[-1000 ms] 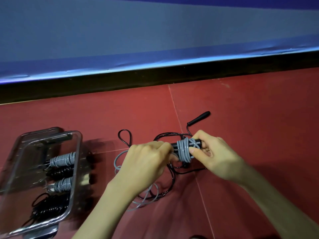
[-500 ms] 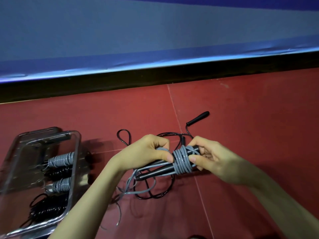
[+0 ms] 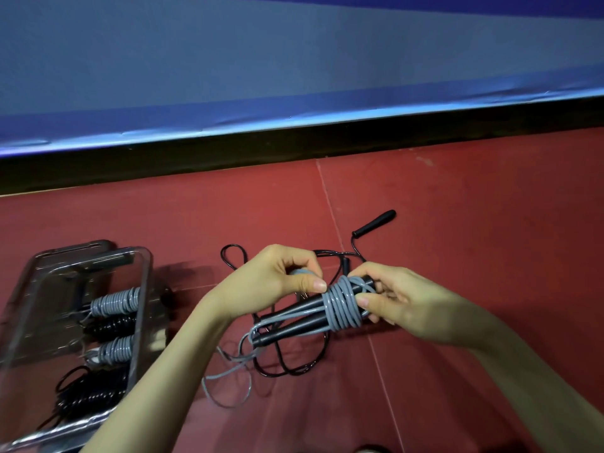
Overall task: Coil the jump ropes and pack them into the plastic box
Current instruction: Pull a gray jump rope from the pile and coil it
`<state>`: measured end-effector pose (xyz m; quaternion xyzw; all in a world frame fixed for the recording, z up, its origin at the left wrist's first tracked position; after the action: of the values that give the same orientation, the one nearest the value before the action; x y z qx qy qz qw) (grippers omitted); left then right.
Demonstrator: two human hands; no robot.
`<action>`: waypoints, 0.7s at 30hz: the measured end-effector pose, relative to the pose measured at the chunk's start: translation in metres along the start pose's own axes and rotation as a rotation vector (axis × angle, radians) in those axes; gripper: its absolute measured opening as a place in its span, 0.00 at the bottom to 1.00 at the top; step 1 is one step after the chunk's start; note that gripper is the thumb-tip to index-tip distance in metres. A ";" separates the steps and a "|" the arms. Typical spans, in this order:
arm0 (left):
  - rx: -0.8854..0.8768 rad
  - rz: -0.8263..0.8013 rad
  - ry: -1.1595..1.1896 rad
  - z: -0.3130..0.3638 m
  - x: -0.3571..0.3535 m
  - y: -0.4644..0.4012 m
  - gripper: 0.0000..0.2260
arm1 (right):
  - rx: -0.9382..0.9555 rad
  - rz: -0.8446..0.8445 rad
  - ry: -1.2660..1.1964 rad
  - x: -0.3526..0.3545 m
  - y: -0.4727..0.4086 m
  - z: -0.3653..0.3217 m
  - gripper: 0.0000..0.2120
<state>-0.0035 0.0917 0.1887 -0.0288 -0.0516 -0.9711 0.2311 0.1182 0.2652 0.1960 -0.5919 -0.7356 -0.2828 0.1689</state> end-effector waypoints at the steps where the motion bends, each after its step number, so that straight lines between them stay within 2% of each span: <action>1: -0.016 0.022 -0.002 0.000 -0.001 -0.001 0.10 | -0.003 0.009 -0.011 0.001 0.000 0.001 0.08; 7: -0.021 0.039 0.073 0.002 0.000 -0.005 0.08 | 0.048 0.072 -0.125 0.000 0.002 -0.004 0.10; 10: 0.008 0.017 0.200 -0.005 0.001 -0.006 0.07 | 0.078 0.089 -0.155 -0.001 0.003 -0.005 0.06; 14: 0.043 -0.029 0.388 -0.014 -0.004 -0.009 0.15 | 0.095 0.125 -0.233 -0.003 0.002 -0.007 0.10; 19: -0.032 0.350 0.451 -0.027 -0.031 -0.014 0.19 | 0.126 0.237 -0.489 -0.007 -0.001 -0.003 0.11; 21: -0.049 0.422 0.396 -0.021 -0.045 -0.011 0.15 | 0.121 0.291 -0.537 -0.007 -0.001 -0.001 0.11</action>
<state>0.0312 0.1193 0.1636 0.1457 0.0254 -0.8893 0.4328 0.1189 0.2594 0.1924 -0.7334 -0.6770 -0.0451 0.0421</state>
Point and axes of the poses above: each hand's wrist, its own y-axis away from the middle knuckle, its own x-axis out of the back of the hand, z = x × y, the point moved 2 cm from there along -y, towards the middle knuckle, and after that the axes turned 12 degrees about y, right-handed, at the moved point
